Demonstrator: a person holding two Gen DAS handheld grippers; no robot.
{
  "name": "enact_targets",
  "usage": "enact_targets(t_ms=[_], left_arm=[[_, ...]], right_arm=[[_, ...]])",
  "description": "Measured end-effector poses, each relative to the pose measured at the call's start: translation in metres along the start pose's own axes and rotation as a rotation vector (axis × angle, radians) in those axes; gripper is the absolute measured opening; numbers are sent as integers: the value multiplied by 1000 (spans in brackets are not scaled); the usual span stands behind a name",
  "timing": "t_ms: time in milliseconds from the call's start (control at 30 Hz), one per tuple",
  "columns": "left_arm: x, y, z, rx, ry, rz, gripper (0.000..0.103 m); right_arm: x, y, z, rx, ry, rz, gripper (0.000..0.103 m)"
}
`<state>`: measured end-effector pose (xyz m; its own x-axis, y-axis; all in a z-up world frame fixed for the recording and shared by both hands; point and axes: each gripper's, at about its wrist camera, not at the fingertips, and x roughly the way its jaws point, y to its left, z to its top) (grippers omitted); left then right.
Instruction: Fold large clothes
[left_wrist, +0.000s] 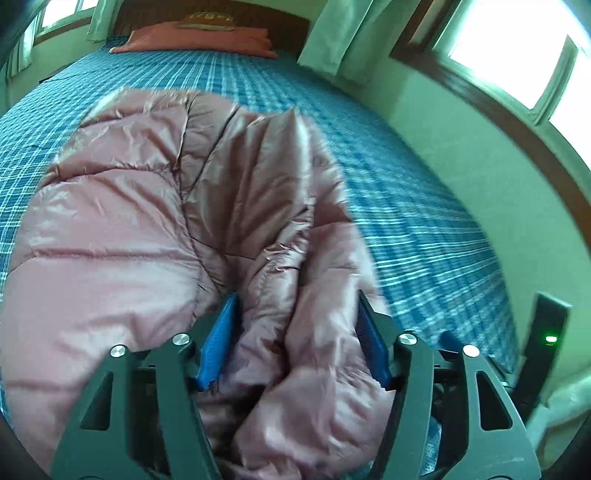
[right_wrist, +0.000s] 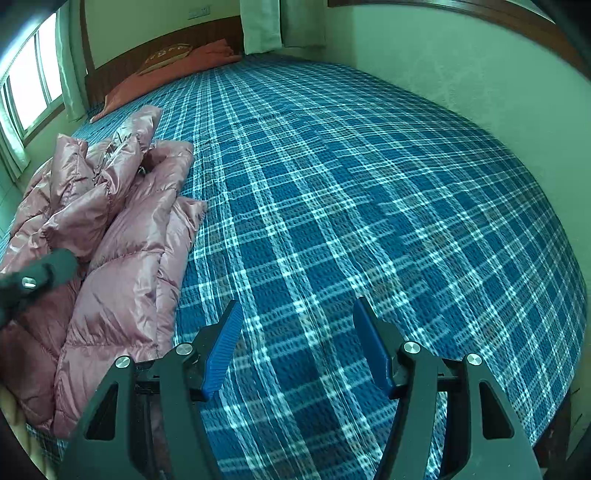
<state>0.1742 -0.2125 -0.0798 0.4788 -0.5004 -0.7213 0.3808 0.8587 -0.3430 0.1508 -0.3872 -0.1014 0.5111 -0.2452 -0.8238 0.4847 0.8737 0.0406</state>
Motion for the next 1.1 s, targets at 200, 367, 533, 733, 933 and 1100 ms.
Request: enact_targets(t_ms=[200, 367, 533, 733, 933, 1100], left_arm=[[-46, 4, -12, -34, -60, -51, 62], [-83, 26, -28, -128, -104, -78, 62], [-117, 68, -42, -210, -149, -55, 64], [-128, 149, -53, -404, -182, 13, 69], [-125, 207, -73, -636, -179, -52, 72], [-118, 203, -82, -642, -185, -101, 77]], right_arm=[[-18, -4, -8, 0, -18, -7, 62], [-37, 2, -14, -16, -43, -6, 62], [-52, 11, -10, -22, -74, 12, 62], [-76, 27, -1, 19, -104, 134, 62], [-101, 44, 2, 84, -140, 317, 73], [-97, 72, -4, 58, -104, 402, 79]])
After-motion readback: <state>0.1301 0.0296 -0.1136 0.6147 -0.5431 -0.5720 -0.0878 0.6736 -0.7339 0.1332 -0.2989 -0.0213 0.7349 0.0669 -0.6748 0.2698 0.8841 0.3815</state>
